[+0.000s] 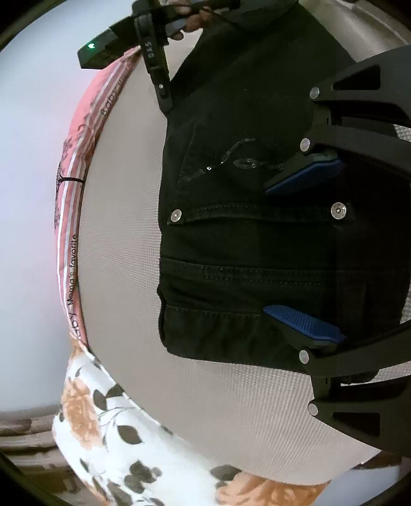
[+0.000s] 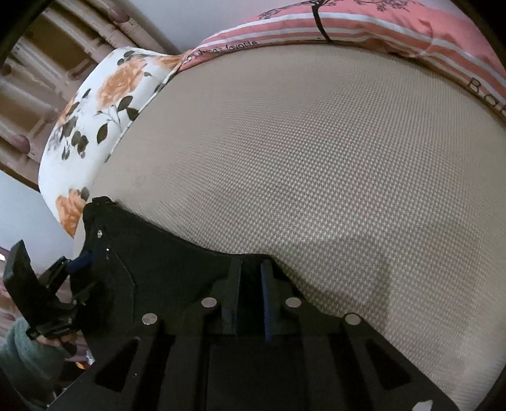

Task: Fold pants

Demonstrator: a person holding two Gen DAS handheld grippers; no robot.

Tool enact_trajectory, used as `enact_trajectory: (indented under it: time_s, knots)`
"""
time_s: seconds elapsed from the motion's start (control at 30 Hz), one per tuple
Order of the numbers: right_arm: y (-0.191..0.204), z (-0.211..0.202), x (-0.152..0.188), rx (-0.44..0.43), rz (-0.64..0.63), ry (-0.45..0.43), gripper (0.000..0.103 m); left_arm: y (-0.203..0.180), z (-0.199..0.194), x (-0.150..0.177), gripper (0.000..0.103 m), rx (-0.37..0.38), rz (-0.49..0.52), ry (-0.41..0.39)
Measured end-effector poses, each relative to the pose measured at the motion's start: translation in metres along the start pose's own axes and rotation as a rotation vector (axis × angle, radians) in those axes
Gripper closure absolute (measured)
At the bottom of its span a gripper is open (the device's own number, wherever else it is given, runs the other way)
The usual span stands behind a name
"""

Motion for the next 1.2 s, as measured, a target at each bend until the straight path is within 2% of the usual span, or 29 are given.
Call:
enact_trajectory:
  time_s: [0.03,0.1,0.2,0.27,0.37,0.5,0.63,0.7,0.8,0.87,0.93,1.07,1.2]
  knots:
    - [-0.002,-0.003,-0.001,-0.024,0.034,0.004,0.079,-0.002,-0.002,-0.002,0.031,-0.015,0.007,-0.010]
    - [-0.004,-0.019,-0.001,-0.037,0.079,-0.045,0.070,-0.008,-0.008,-0.008,0.031,-0.035,0.024,-0.032]
    - [-0.003,-0.058,0.001,0.009,0.071,-0.122,0.069,-0.024,-0.028,-0.023,0.031,-0.027,0.058,-0.120]
    - [-0.005,-0.086,0.010,0.050,0.072,-0.157,0.069,-0.043,-0.037,-0.036,0.031,0.031,0.096,-0.157]
    - [-0.016,-0.122,0.039,0.122,0.086,-0.161,0.069,-0.084,-0.031,-0.053,0.031,0.137,0.156,-0.150]
    - [-0.043,-0.137,0.081,0.220,0.131,-0.121,0.069,-0.152,0.002,-0.063,0.031,0.264,0.256,-0.122]
    - [-0.064,-0.138,0.106,0.287,0.169,-0.109,0.069,-0.203,0.038,-0.061,0.031,0.310,0.282,-0.053]
    - [-0.073,-0.137,0.111,0.340,0.165,-0.115,0.069,-0.214,0.051,-0.061,0.031,0.312,0.282,-0.035]
    - [-0.086,-0.134,0.114,0.391,0.175,-0.136,0.072,-0.223,0.081,-0.066,0.031,0.252,0.270,-0.006]
    - [-0.093,-0.133,0.114,0.415,0.165,-0.160,0.074,-0.222,0.097,-0.068,0.031,0.227,0.246,0.010]
    - [-0.097,-0.129,0.112,0.424,0.160,-0.182,0.074,-0.221,0.103,-0.071,0.031,0.235,0.224,-0.004]
    - [-0.100,-0.129,0.107,0.415,0.178,-0.202,0.073,-0.220,0.109,-0.075,0.030,0.212,0.207,0.011]
    - [-0.108,-0.163,0.115,0.429,0.241,-0.286,0.071,-0.219,0.088,-0.077,0.030,0.196,0.195,-0.023]
Point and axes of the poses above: each gripper's, at about its wrist camera, not at the fingertips, and z roughly the way its jaws point, y to its left, x to its underside, the point moved 1 cm from there along z, roughly the way its jaws point, and after that the axes turned 11 degrees about -y, right-handed, at the moved point
